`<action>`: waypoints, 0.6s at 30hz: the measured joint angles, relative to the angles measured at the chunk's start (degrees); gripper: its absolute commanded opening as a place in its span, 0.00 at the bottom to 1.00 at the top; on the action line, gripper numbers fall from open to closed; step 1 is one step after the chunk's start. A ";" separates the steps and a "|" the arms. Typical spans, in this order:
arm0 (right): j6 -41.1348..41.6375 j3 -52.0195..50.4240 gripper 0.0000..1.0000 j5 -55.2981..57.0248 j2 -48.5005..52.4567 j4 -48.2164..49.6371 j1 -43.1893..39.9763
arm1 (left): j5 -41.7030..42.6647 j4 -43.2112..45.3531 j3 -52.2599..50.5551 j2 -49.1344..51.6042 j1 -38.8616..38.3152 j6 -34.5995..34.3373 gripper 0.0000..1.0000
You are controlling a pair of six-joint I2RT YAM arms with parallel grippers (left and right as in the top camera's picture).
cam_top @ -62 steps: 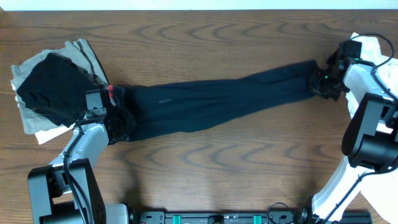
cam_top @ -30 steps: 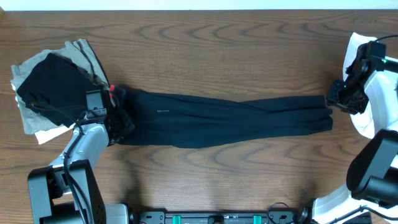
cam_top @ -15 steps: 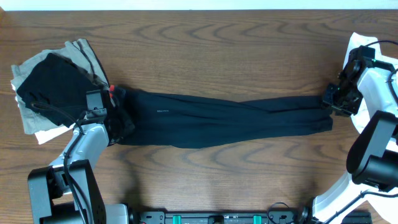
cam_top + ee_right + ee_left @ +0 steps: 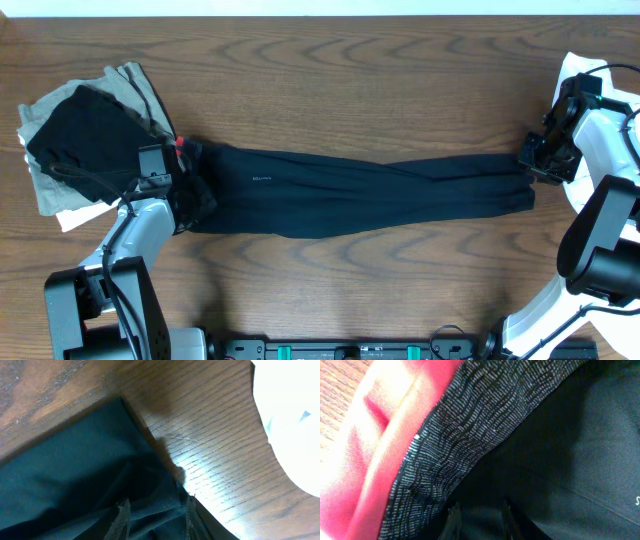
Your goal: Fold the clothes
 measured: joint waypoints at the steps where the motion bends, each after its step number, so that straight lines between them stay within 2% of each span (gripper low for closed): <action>1: 0.00 0.00 0.36 0.00 0.00 0.09 0.00 | 0.00 -0.02 0.00 0.00 0.00 0.00 0.31; 3: 0.02 0.00 0.35 -0.02 0.20 0.37 0.00 | 0.00 0.00 0.00 0.00 0.00 0.00 0.31; 7: -0.52 0.00 0.09 -0.02 2.14 0.90 0.00 | 0.00 0.00 0.00 0.00 0.00 0.00 0.31; 9: -0.33 -0.02 0.01 -0.17 3.04 0.92 0.02 | 0.00 0.00 0.00 0.00 0.00 0.00 0.31; 18: -1.09 -0.09 0.01 -1.51 2.36 -0.33 -0.24 | 0.00 0.00 0.00 0.00 0.00 0.00 0.31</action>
